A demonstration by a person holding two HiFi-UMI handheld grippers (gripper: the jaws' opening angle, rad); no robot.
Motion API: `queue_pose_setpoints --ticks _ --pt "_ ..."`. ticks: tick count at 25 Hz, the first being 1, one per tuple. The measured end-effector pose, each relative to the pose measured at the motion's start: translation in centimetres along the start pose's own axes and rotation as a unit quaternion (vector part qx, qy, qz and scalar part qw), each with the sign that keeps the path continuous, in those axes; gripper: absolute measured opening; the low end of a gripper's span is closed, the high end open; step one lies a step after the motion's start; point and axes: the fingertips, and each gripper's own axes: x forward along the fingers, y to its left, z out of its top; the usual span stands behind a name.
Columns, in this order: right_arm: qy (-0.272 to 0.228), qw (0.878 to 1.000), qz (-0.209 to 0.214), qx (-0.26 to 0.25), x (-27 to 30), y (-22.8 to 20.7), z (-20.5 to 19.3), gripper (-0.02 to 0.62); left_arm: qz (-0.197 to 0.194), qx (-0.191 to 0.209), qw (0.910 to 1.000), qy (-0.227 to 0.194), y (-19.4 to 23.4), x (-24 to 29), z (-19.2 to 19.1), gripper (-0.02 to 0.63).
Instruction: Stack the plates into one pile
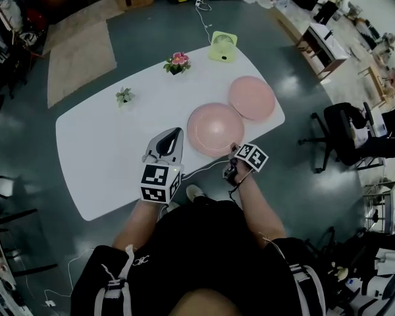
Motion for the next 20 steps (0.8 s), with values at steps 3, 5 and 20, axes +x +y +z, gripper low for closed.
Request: queue_pose_setpoints --ticks 3,5,20 --pt "-0.045 0.998 -0.034 -0.038 -1.7 -1.0 1.7 0.129 0.002 0.001 1.0000 -0.002 -0.2 -0.2 0.1 0.014" --pt "-0.079 0.995 -0.025 -0.062 -3.1 -0.1 3.2 0.129 0.004 0.001 1.0000 -0.004 -0.2 -0.4 0.3 0.014" --pt "-0.369 0.826 0.254 -0.341 -22.5 25.1 9.2 0.012 0.044 -0.003 0.9980 -0.046 2.1 -2.1 3.5 0.014"
